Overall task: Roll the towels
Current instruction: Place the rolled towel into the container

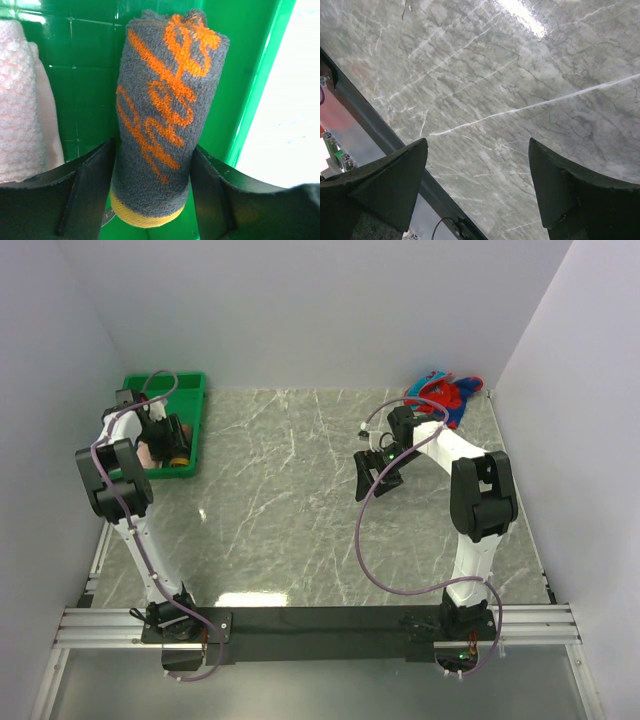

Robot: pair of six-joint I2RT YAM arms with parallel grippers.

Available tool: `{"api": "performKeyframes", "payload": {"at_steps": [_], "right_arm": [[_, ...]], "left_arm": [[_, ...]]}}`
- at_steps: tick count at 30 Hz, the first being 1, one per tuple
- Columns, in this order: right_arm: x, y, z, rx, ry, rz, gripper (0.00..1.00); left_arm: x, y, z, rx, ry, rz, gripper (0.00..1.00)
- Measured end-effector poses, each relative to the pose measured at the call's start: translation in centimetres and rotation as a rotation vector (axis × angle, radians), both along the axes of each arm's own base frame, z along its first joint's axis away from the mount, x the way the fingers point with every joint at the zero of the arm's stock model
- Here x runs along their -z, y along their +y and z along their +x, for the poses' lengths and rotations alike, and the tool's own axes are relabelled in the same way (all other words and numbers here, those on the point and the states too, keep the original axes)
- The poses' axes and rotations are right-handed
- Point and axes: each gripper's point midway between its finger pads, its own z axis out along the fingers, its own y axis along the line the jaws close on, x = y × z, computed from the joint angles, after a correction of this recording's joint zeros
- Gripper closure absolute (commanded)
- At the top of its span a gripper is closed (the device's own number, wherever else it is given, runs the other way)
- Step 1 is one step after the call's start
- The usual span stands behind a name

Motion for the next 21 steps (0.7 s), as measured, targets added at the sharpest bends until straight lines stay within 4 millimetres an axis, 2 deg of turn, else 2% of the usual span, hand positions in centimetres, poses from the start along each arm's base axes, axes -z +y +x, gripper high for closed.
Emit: {"api": "performKeyframes", "payload": {"at_steps": [5, 12, 18, 21], "right_arm": [[0.0, 0.0, 0.0, -0.001, 0.001, 0.000, 0.12], [0.0, 0.2, -0.2, -0.008, 0.001, 0.001, 0.12], [0.0, 0.4, -0.3, -0.014, 0.001, 0.001, 0.12], [0.0, 0.6, -0.3, -0.018, 0.001, 0.002, 0.12]], "left_arm": [[-0.1, 0.1, -0.1, -0.002, -0.003, -0.018, 0.32], [-0.6, 0.2, 0.1, 0.002, -0.022, -0.044, 0.33], [-2.2, 0.3, 0.7, 0.010, -0.065, -0.051, 0.35], [-3.2, 0.5, 1.2, 0.008, -0.091, -0.045, 0.40]]}}
